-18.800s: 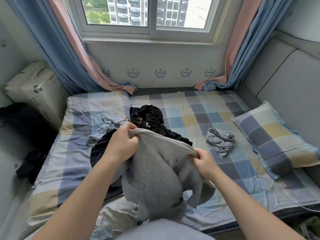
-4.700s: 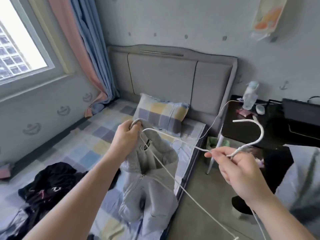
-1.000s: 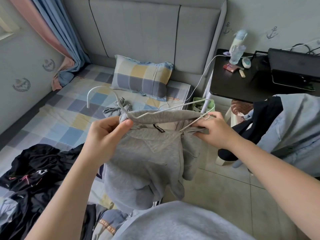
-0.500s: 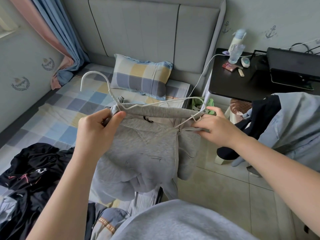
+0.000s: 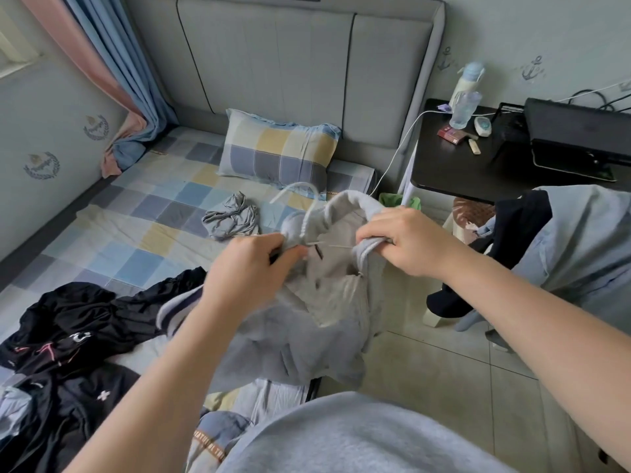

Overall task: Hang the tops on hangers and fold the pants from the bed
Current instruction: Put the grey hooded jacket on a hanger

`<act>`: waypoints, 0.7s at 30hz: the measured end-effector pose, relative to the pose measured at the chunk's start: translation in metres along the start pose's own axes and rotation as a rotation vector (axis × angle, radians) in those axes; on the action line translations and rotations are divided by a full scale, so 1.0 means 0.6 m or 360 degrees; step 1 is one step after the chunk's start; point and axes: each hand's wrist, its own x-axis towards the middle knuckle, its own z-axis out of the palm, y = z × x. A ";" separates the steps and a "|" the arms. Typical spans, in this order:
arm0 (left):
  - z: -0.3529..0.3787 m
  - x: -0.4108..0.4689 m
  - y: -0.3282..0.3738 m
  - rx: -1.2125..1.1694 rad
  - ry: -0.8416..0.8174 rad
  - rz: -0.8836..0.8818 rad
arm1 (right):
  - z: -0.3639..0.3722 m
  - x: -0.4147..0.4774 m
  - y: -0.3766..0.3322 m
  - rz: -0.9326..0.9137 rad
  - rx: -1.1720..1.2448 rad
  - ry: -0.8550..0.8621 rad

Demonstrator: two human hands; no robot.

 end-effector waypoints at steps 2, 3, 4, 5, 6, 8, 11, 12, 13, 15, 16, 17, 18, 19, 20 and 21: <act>0.011 0.009 0.031 -0.0058 0.0015 0.0043 | 0.003 0.017 -0.040 -0.0116 0.0127 0.0075; 0.012 0.014 0.039 -0.0111 0.0046 0.0040 | 0.007 0.022 -0.056 -0.0158 0.0191 0.0114; 0.008 0.020 0.042 -0.0169 0.0082 0.0028 | 0.010 0.025 -0.067 -0.0178 0.0240 0.0146; 0.001 0.024 0.039 -0.0232 0.0115 0.0016 | 0.011 0.024 -0.073 -0.0168 0.0262 0.0164; -0.007 0.027 0.034 -0.0305 0.0138 0.0007 | 0.009 0.022 -0.075 -0.0123 0.0269 0.0168; -0.024 0.028 0.024 -0.0433 0.0158 -0.0005 | 0.001 0.017 -0.071 0.0046 0.0279 0.0126; -0.030 0.028 0.025 -0.0407 0.0126 0.0035 | -0.012 0.020 -0.065 0.0329 0.0290 -0.0077; -0.028 0.028 0.029 -0.0371 0.0097 0.0058 | -0.014 0.023 -0.064 0.0383 0.0274 -0.0143; -0.026 0.030 0.034 -0.0337 0.0065 0.0080 | -0.015 0.026 -0.064 0.0417 0.0274 -0.0198; -0.022 0.037 0.037 -0.0298 0.0008 0.0104 | -0.021 0.029 -0.061 0.0491 0.0409 -0.0265; -0.022 0.041 0.036 -0.0308 -0.0010 0.0103 | -0.024 0.028 -0.059 0.0511 0.0526 -0.0266; -0.024 0.043 0.034 -0.0335 -0.0017 0.0101 | -0.025 0.024 -0.056 0.0513 0.0647 -0.0244; -0.025 0.044 0.033 -0.0365 -0.0011 0.0105 | -0.027 0.021 -0.055 0.0518 0.0773 -0.0214; -0.026 0.044 0.033 -0.0389 0.0005 0.0119 | -0.027 0.016 -0.053 0.0518 0.0910 -0.0185; -0.026 0.043 0.034 -0.0410 0.0025 0.0140 | -0.025 0.011 -0.051 0.0519 0.1020 -0.0152; -0.025 0.042 0.036 -0.0436 0.0047 0.0164 | -0.021 0.006 -0.051 0.0513 0.1112 -0.0123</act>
